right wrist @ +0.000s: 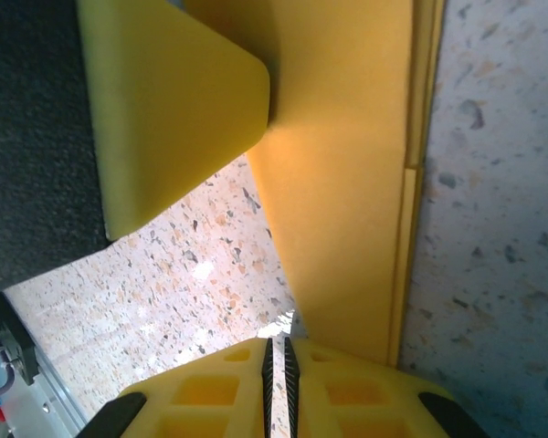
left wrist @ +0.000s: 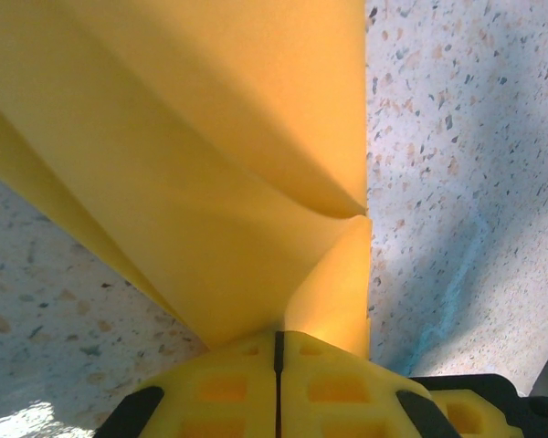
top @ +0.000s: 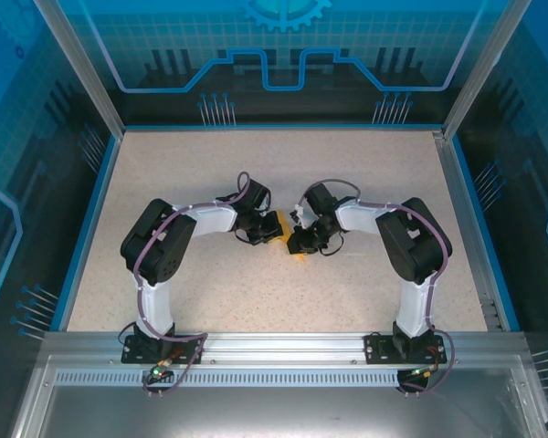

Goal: Fold a paper plane with a square sheet of paper (pick it up from the middle)
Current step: Fold the wing for the fifth time at the center of the table.

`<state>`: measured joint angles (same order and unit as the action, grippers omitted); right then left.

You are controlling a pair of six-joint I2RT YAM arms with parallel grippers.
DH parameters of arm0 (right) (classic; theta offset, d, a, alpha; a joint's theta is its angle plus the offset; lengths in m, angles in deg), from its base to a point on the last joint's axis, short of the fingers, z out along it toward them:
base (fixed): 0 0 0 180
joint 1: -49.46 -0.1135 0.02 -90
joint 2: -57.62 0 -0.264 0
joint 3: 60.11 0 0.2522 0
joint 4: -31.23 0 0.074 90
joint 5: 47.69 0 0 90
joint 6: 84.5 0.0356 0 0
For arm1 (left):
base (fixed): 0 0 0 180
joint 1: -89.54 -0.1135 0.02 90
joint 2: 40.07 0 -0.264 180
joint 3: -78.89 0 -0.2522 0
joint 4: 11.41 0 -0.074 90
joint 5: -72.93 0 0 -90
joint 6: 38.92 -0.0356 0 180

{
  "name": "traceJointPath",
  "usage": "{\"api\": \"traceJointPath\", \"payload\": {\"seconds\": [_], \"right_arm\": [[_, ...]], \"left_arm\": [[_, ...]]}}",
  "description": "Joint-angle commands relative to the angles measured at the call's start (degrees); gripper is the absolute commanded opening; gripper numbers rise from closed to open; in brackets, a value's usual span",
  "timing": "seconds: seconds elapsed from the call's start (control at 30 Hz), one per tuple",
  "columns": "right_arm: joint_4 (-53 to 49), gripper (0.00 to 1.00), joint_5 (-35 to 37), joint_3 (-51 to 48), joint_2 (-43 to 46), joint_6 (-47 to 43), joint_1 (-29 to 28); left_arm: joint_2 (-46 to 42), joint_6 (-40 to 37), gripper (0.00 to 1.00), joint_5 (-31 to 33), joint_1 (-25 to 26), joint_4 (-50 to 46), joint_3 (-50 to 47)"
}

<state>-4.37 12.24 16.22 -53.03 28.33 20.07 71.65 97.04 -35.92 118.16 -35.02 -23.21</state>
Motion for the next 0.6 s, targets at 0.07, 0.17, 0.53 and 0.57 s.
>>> {"api": "traceJointPath", "payload": {"seconds": [0.07, 0.17, 0.53, 0.57], "right_arm": [[-3.4, 0.14, -0.9, -3.4, -0.3, -1.0, 1.1], [-3.4, 0.14, -1.2, -4.9, 0.2, -1.6, 1.7], [-7.0, 0.13, -0.5, -7.2, 3.6, -4.0, 3.0], [-7.2, 0.13, -0.5, -7.3, 3.6, -4.1, 3.1]], "left_arm": [[2.7, -0.7, 0.07, 5.0, -0.1, -5.8, -0.4], [3.0, -0.6, 0.07, 5.4, -0.1, -6.6, -0.2], [4.0, -0.1, 0.06, 7.4, -0.1, -9.3, 0.9], [4.1, 0.0, 0.06, 7.3, -0.1, -9.4, 1.0]]}}
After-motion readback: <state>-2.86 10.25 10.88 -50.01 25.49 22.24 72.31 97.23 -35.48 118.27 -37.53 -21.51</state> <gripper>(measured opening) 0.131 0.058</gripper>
